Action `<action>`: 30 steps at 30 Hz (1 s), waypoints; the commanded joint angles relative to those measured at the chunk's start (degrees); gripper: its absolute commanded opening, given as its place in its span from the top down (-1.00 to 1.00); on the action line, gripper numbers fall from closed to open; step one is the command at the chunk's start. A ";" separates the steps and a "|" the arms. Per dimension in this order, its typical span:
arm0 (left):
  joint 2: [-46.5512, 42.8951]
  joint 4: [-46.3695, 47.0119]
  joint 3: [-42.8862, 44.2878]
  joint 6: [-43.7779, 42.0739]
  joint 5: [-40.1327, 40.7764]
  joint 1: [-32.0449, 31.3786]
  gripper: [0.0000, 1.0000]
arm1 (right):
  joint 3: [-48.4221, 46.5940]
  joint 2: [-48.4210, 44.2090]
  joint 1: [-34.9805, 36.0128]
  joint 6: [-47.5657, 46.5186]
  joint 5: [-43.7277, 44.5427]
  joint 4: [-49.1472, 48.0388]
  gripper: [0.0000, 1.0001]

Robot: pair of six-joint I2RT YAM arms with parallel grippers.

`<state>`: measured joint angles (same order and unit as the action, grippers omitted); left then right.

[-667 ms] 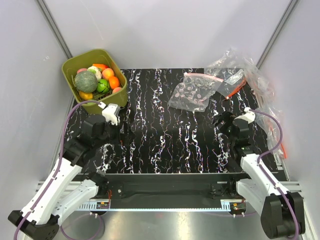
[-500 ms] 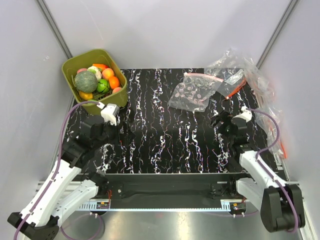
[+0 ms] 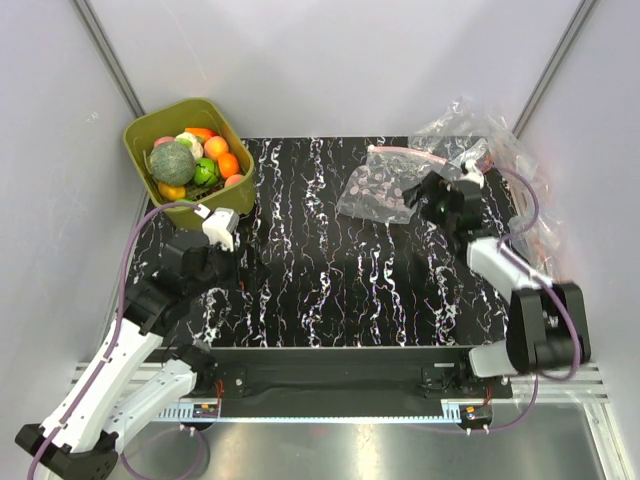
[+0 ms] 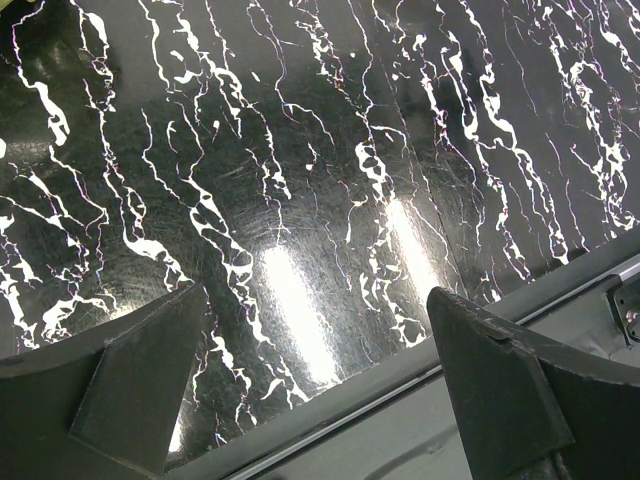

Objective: Place the food in the zip-top bag and seal the zipper
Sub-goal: Pick up the zipper food storage bag at the center of the board.

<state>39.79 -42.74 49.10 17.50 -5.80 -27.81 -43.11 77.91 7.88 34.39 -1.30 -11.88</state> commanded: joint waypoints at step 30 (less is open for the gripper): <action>-1.56 2.58 -0.06 -0.71 0.79 0.48 -0.98 | -15.59 3.04 24.38 -20.06 3.85 19.17 -0.86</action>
<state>38.92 -42.76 49.10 17.50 -5.63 -27.64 -57.23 82.65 33.56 17.23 -2.81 4.56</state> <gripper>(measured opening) 0.991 0.928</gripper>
